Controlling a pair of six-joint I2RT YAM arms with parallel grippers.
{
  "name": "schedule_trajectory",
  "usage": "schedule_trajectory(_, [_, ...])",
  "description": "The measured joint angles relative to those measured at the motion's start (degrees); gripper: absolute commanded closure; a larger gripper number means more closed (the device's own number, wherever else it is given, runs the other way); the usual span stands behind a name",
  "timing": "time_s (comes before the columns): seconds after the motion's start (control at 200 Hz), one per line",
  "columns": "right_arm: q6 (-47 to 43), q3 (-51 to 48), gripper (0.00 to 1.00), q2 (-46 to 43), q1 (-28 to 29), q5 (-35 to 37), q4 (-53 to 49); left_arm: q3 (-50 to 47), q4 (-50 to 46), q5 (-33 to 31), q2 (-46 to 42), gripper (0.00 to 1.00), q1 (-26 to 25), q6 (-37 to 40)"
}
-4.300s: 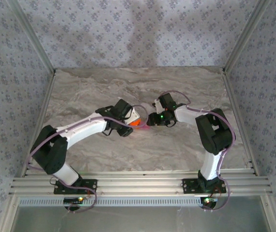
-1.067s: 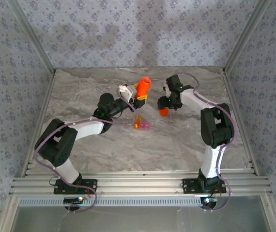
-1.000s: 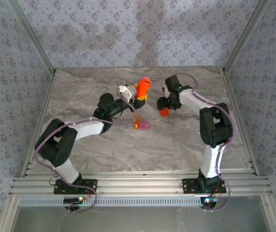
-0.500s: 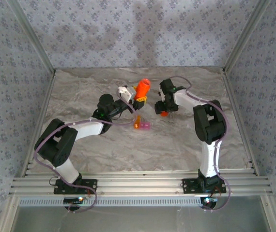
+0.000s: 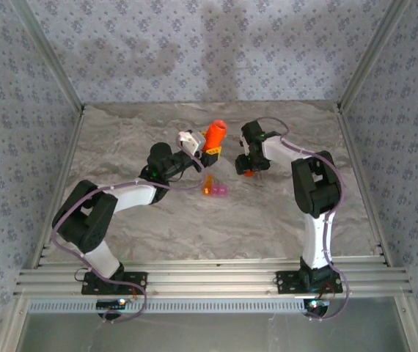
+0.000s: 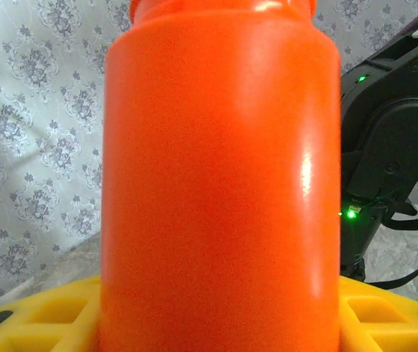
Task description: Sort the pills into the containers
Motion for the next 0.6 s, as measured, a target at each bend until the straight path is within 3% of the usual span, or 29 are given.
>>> schedule_trajectory(0.23, [-0.02,0.22,0.38,0.96,-0.04,0.0,0.0,0.0,0.0,0.63,0.0,1.0,0.0,-0.02])
schedule_trajectory(0.6, [-0.15,0.61,0.51,0.98,-0.5,-0.11,0.02,0.0,0.81,1.22,0.42,1.0,0.0,-1.25])
